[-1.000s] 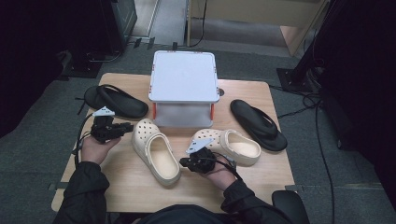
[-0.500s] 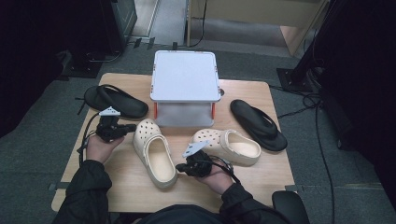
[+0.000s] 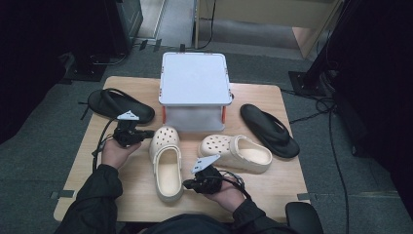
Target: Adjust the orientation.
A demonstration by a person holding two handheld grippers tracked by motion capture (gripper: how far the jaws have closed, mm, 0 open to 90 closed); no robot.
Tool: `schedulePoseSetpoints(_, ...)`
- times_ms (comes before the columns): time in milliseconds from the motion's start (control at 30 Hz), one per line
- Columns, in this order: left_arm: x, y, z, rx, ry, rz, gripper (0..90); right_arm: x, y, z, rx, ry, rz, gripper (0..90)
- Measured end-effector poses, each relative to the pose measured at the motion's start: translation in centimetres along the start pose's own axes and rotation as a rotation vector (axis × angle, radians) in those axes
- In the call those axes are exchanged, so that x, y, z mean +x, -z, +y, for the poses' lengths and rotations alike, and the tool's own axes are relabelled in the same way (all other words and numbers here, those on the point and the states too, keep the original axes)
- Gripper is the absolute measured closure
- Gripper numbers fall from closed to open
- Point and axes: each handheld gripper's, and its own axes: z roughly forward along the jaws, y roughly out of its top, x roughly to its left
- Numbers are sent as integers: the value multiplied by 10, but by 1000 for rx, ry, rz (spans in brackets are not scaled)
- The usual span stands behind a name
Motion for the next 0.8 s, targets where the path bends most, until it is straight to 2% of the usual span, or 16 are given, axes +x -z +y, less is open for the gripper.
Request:
schedulePoseSetpoints(100, -2, -4, 3, 2, -4, -8, 899, 2, 1, -1, -1, -3, -1, 875)
schedulePoseSetpoints(267, 0, -14, 8, -10, 6, -59, 898, 3, 2, -1, -14, -14, 3, 865)
schedulePoseSetpoints(367, 0, -16, 9, -16, 6, -68, 893, 3, 3, -1, -25, -17, 0, 850)
schedulePoseSetpoints(467, 3, -14, 11, -8, 16, -78, 806, 0, 8, 1, -59, -20, -10, 781)
schedulePoseSetpoints(500, 4, -13, 11, -10, 25, -81, 806, 0, 8, 1, -59, -20, -10, 781)
schedulePoseSetpoints(533, 5, -9, 13, -21, 22, -81, 784, -1, 12, 3, -90, -19, -32, 714)
schedulePoseSetpoints(633, 4, 1, 17, -61, 24, -90, 750, -5, 18, 7, -136, -20, -64, 643)
schedulePoseSetpoints(667, 4, 1, 17, -61, 24, -90, 738, -6, 19, 8, -150, -15, -71, 625)
schedulePoseSetpoints(800, -1, 14, 25, -102, 14, -96, 694, -10, 21, 17, -178, -10, -101, 548)
